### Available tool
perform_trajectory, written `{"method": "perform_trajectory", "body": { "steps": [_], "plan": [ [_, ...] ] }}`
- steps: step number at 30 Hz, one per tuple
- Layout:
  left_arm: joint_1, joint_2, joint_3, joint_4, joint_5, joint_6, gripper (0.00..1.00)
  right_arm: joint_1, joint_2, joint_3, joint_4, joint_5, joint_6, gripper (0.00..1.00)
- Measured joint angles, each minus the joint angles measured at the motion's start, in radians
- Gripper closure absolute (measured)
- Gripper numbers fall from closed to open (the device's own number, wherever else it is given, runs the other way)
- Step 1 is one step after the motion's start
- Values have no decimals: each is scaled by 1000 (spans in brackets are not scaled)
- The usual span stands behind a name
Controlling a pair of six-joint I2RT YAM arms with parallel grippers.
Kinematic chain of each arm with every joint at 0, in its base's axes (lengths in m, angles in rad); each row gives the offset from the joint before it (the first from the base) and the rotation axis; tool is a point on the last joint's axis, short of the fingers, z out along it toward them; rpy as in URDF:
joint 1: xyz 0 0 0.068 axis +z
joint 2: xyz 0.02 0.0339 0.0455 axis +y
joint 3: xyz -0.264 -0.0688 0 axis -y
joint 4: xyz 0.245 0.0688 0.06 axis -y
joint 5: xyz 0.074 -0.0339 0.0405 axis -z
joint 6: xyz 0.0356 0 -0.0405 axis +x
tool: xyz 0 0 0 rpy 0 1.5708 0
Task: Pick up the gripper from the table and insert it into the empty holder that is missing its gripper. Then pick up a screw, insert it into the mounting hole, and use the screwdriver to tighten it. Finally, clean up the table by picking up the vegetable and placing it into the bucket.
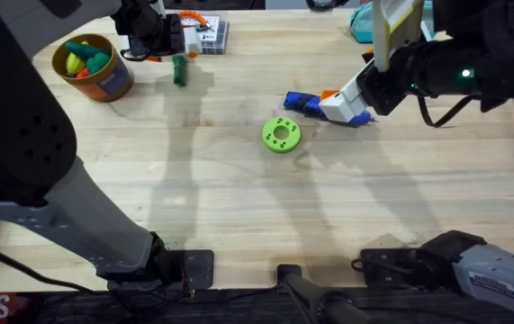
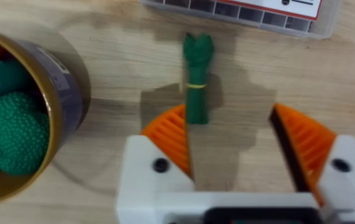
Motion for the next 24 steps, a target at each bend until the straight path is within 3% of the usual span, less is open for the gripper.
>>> {"method": "perform_trajectory", "body": {
  "steps": [13,24],
  "plan": [
    [7,6,0,-76,64,-1,340,0,0,0,-17,-1,0,22],
    [31,12,0,33,17,-1,340,0,0,0,-18,-1,0,22]
  ]
}}
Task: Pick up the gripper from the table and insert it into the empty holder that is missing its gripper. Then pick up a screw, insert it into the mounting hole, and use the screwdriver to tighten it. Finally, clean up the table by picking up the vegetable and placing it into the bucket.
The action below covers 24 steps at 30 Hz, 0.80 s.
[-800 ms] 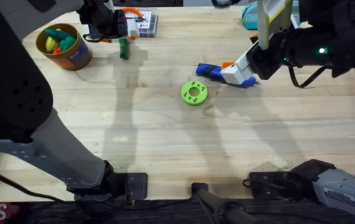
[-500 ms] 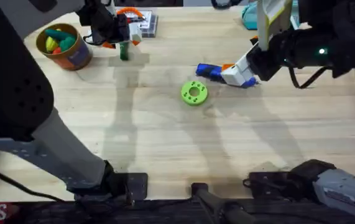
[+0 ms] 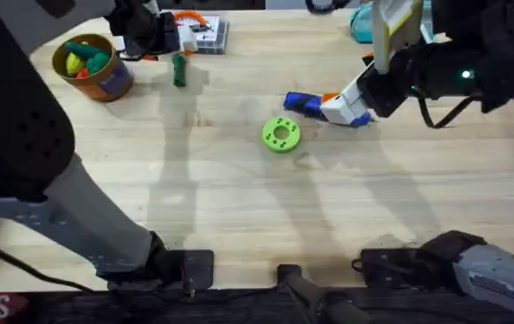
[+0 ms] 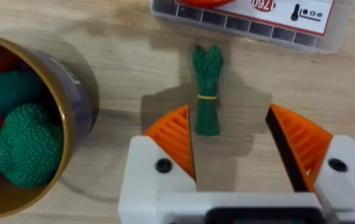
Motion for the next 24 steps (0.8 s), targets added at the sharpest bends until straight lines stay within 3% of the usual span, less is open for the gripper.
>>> {"method": "perform_trajectory", "body": {
  "steps": [24],
  "plan": [
    [-1,114,0,33,-3,0,340,0,0,0,0,0,0,22]
  ]
}}
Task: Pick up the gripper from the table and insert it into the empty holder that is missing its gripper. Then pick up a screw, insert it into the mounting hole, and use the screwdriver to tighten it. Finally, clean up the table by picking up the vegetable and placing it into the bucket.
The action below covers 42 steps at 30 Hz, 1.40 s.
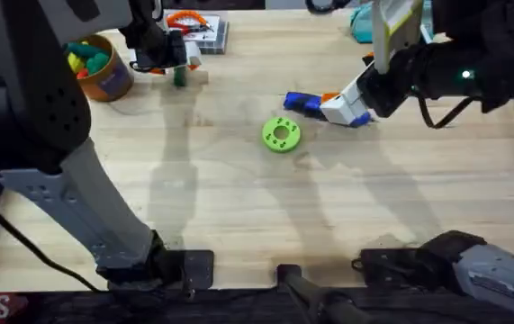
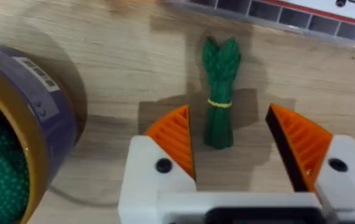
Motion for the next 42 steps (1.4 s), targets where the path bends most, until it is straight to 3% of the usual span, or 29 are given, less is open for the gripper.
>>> {"method": "perform_trajectory", "body": {
  "steps": [6,9,12,14,21,28,34,38,42],
  "plan": [
    [0,7,0,0,0,-1,352,0,0,0,0,0,0,22],
    [0,7,0,-2,0,-6,575,0,0,0,0,0,0,22],
    [0,7,0,-7,-1,-5,897,0,0,0,0,0,0,22],
    [0,7,0,-7,0,-2,990,0,0,0,0,0,0,22],
    [0,7,35,-69,0,-2,996,0,0,0,0,0,0,22],
    [0,-17,230,-297,-1,-1,996,0,0,0,0,0,0,22],
    [10,-152,358,-444,-30,-18,996,0,0,0,0,0,0,22],
    [81,-255,374,-501,-53,-48,996,0,0,0,0,0,0,22],
    [243,-306,376,-533,-69,-43,996,0,0,0,0,0,0,22]
  ]
}}
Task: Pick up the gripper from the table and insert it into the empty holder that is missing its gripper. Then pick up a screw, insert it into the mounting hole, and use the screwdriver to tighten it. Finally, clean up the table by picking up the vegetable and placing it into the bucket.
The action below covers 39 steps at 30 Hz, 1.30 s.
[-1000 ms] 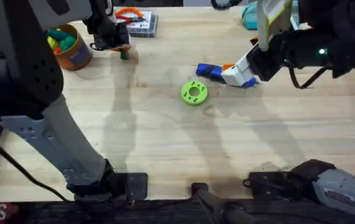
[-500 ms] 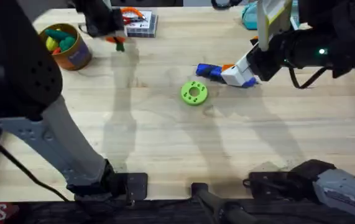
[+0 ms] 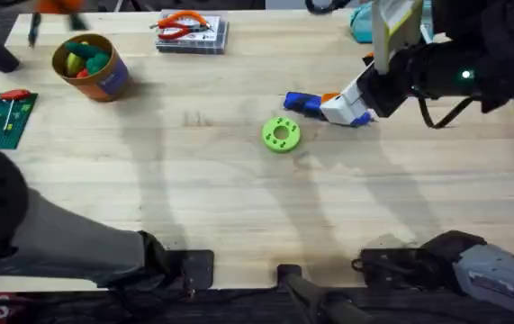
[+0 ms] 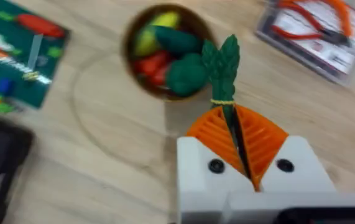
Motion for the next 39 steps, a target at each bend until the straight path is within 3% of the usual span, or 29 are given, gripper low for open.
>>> {"method": "perform_trajectory", "body": {
  "steps": [3,8,18,23,26,27,31,35,36,37,39],
  "plan": [
    [115,11,0,-1,8,32,996,0,0,0,0,0,0,22],
    [212,75,-5,2,74,62,996,0,0,0,1,0,0,22],
    [223,263,-12,7,121,74,996,0,0,0,0,0,0,22],
    [223,277,-14,43,121,78,971,0,0,0,-27,0,0,22],
    [223,277,-14,53,122,78,583,0,0,0,-46,0,0,22],
    [223,277,-14,53,121,79,507,0,0,0,-50,0,0,22],
    [223,277,-14,53,122,79,361,0,0,0,-52,0,0,22],
    [223,277,3,13,126,71,304,0,0,0,-52,0,0,22],
    [223,277,15,-1,129,71,239,0,0,0,-52,0,0,22],
    [223,277,31,-14,133,68,104,0,0,0,-52,0,0,22],
    [223,277,73,-62,142,67,12,0,0,0,-53,0,0,22]
  ]
}}
